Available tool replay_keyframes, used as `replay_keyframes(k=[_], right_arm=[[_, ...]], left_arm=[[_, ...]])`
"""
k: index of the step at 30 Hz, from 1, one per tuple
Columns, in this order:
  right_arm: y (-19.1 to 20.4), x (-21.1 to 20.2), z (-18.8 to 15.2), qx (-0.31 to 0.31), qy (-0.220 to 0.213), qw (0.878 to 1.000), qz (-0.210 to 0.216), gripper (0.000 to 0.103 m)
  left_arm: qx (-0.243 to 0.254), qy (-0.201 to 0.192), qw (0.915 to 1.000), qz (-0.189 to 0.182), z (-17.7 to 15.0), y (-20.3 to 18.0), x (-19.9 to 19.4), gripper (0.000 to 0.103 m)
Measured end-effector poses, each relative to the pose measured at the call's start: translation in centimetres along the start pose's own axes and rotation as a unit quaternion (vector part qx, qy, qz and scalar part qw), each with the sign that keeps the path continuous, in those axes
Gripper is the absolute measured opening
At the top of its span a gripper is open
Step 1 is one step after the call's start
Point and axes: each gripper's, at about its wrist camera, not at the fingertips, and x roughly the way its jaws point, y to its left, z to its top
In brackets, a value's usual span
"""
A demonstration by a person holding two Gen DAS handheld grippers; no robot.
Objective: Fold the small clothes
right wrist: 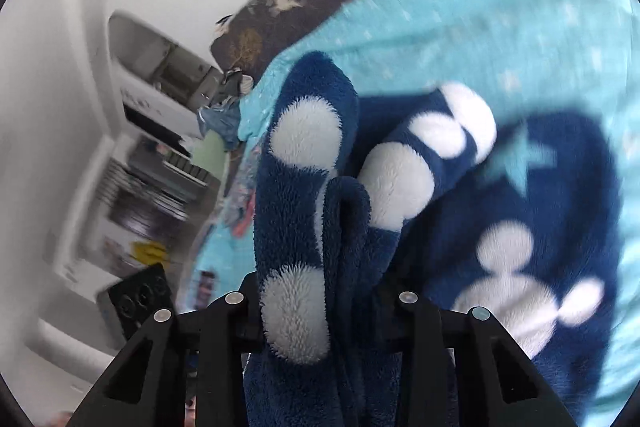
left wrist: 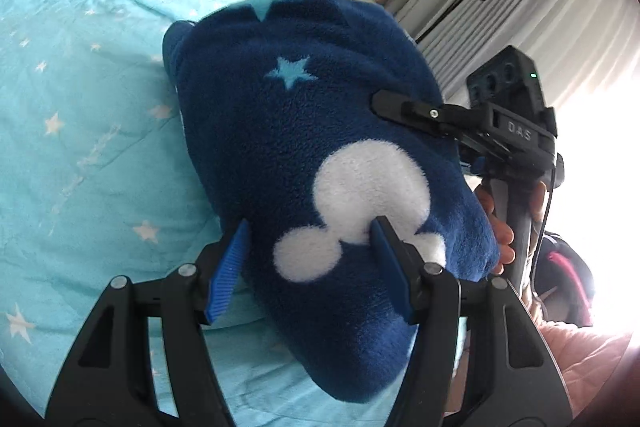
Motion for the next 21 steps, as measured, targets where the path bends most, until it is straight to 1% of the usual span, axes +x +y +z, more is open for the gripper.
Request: replay_keyframes(k=[1, 3, 5, 7, 9, 11, 12, 13, 14, 15, 16, 17, 18, 19, 21], right_arm=[[1.3, -1.5, 0.3, -0.025, -0.012, 0.999, -0.017, 0.035], [2.4, -4.3, 0.4, -0.049, -0.032, 0.997, -0.044, 0.035], [2.4, -6.9, 0.3, -0.056, -0.049, 0.995, -0.063, 0.035], [1.1, -9.3, 0.0, -0.053, -0.056, 0.993, -0.085, 0.036], [-1.3, -10.3, -0.5, -0.034, -0.055, 0.993, -0.103, 0.038], [-5.3, -9.8, -2.0, 0.005, -0.024, 0.994, -0.111, 0.04], [-7.0, -8.9, -2.8, 0.023, -0.007, 0.994, -0.109, 0.042], [-9.5, -7.7, -3.9, 0.057, 0.011, 0.993, -0.103, 0.044], [-10.6, -7.3, -4.6, 0.079, 0.012, 0.992, -0.096, 0.049], [-11.8, -7.3, -5.2, 0.102, 0.003, 0.991, -0.085, 0.053], [-12.5, -7.7, -5.5, 0.119, -0.01, 0.99, -0.074, 0.054], [-12.6, -8.4, -5.5, 0.125, -0.018, 0.989, -0.07, 0.054], [-12.7, -9.4, -5.6, 0.121, -0.022, 0.989, -0.077, 0.054], [-12.2, -10.5, -5.5, 0.111, -0.028, 0.989, -0.097, 0.054], [-10.4, -13.2, -5.5, 0.089, -0.06, 0.983, -0.147, 0.055]], left_arm=[[0.01, -0.001, 0.9999, -0.011, 0.4, -0.9, -0.2, 0.063], [0.028, 0.002, 0.9993, -0.027, 0.8, -2.2, -0.3, 0.063], [0.045, 0.005, 0.998, -0.043, 1.5, -3.8, 0.1, 0.063], [0.055, 0.007, 0.9969, -0.056, 2.0, -5.0, 0.6, 0.063], [0.073, 0.01, 0.9945, -0.074, 2.5, -6.5, 1.5, 0.064], [0.094, 0.019, 0.9919, -0.084, 2.6, -7.5, 2.8, 0.066], [0.11, 0.031, 0.9898, -0.086, 2.4, -8.1, 3.8, 0.067], [0.125, 0.05, 0.9883, -0.071, 1.9, -8.4, 5.5, 0.067], [0.129, 0.065, 0.9883, -0.051, 1.6, -8.4, 6.4, 0.067], [0.131, 0.088, 0.9873, -0.016, 0.9, -8.2, 8.2, 0.067], [0.135, 0.094, 0.9863, -0.003, 0.3, -8.0, 9.1, 0.067], [0.144, 0.086, 0.9858, 0.004, -0.4, -8.0, 9.5, 0.067], [0.153, 0.077, 0.9852, 0.007, -0.8, -8.3, 9.3, 0.067], [0.163, 0.073, 0.9839, 0.014, -0.9, -8.7, 9.2, 0.067], [0.167, 0.075, 0.9828, 0.024, -1.0, -9.0, 9.0, 0.067]])
